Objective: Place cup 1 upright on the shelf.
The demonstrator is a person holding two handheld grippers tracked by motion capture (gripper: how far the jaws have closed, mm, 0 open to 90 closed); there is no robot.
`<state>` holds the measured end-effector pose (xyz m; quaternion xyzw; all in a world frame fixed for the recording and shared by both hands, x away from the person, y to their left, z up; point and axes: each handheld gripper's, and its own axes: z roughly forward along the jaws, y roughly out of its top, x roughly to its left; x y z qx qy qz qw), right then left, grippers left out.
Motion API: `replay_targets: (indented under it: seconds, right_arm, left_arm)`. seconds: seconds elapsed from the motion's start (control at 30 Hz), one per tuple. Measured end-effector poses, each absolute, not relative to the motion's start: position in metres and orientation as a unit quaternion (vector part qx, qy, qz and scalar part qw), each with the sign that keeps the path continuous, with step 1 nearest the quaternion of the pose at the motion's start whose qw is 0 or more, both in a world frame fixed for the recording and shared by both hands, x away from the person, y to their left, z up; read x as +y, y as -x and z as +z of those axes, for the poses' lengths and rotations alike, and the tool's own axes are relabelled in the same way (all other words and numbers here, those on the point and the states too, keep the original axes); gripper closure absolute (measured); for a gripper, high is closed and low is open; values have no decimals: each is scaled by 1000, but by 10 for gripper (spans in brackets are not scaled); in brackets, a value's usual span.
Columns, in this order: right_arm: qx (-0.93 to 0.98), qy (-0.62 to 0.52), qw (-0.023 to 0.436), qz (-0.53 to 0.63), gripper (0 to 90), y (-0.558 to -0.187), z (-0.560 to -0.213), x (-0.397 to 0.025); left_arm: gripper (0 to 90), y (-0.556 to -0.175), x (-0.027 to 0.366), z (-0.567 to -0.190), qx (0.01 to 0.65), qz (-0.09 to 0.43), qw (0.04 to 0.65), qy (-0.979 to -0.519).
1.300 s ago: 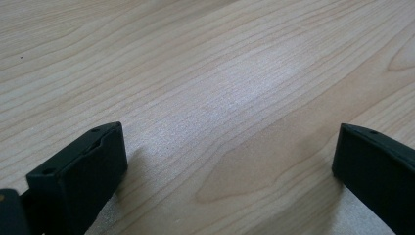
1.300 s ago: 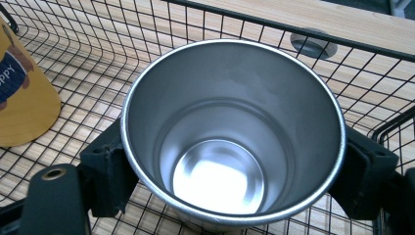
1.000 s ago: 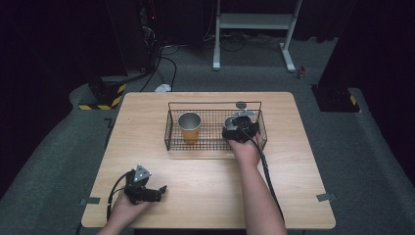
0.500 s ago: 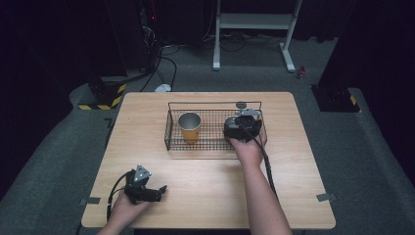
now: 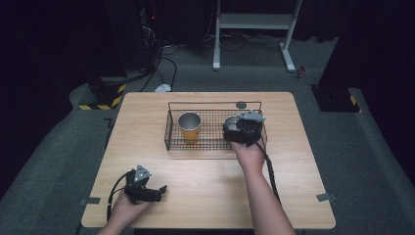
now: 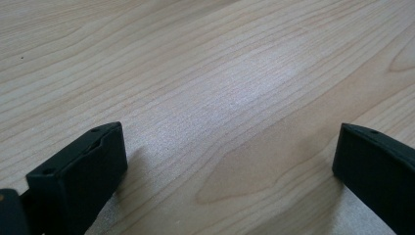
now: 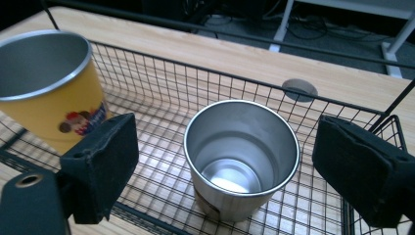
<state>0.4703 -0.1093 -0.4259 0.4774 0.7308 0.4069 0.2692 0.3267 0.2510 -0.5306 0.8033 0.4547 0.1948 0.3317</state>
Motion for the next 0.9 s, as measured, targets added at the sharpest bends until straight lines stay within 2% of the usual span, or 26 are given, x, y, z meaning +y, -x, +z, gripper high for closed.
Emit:
replay_targets:
  seconds: [0.33, 0.9]
  right_arm:
    - [731, -470, 268, 416, 119, -452, -424, -114]
    - [733, -466, 270, 416, 137, -416, -441, -137]
  left_arm:
    - [2, -326, 251, -531, 455, 195, 332, -803]
    - [2, -326, 250, -531, 456, 193, 333, -802]
